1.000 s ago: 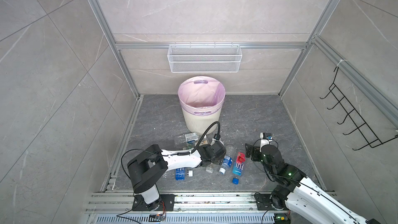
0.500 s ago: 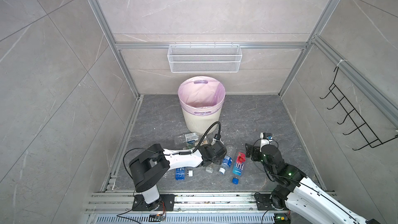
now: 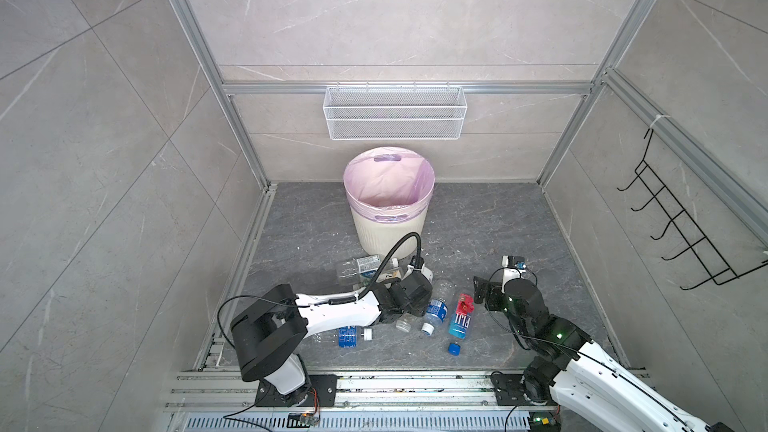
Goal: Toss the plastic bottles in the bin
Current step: 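Lower the left gripper and close it around the yellow-chevron white bottle, then lift the yellow-chevron bottle with the left gripper up over the bin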
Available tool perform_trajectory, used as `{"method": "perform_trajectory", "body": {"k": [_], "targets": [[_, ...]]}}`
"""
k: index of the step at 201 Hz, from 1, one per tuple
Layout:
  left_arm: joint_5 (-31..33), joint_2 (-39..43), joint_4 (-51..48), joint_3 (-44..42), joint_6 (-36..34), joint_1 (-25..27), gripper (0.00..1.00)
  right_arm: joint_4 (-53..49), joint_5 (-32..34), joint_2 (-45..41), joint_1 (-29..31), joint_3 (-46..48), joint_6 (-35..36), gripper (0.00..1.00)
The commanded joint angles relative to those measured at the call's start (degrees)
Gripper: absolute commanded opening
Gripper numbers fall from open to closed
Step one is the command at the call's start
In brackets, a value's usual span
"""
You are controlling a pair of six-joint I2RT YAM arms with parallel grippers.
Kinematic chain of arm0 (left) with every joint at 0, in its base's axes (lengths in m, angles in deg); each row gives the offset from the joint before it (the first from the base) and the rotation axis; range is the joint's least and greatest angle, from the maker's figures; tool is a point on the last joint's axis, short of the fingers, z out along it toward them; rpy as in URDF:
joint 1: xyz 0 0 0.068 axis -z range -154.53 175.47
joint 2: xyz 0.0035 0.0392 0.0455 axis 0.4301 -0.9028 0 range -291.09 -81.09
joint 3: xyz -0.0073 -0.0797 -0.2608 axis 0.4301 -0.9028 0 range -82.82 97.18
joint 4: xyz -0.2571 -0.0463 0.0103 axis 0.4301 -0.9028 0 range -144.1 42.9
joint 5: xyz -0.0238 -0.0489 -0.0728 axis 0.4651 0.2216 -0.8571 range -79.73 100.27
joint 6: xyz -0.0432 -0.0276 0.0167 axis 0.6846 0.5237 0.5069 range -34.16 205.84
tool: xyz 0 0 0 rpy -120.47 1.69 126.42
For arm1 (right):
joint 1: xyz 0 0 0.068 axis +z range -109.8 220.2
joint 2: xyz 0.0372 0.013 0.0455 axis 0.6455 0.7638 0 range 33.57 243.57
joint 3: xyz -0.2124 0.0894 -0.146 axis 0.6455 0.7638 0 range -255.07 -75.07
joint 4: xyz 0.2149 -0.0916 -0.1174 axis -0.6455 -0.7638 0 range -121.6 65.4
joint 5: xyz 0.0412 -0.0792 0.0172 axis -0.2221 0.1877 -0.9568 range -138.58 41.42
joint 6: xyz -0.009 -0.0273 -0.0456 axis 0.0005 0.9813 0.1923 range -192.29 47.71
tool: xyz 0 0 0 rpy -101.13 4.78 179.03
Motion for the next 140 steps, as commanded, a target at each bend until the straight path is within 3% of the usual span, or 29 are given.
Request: {"method": "perform_trajectory", "body": {"k": [1, 39, 140], "targets": [[0.0, 4.6, 3.0, -0.7, -2.9, 0.2, 0.62, -0.9, -0.2, -0.3, -0.3, -0.5, -1.0, 1.0], [-1.7, 11.7, 6.1, -4.0, -7.8, 0.6, 0.62, -0.9, -0.3, -0.2, -0.4, -0.5, -1.0, 1.0], [7.2, 36.8, 2.9, -14.5, -14.8, 0.5, 0.61, -0.4, -0.8, 0.1, -0.4, -0.5, -0.9, 1.0]]}}
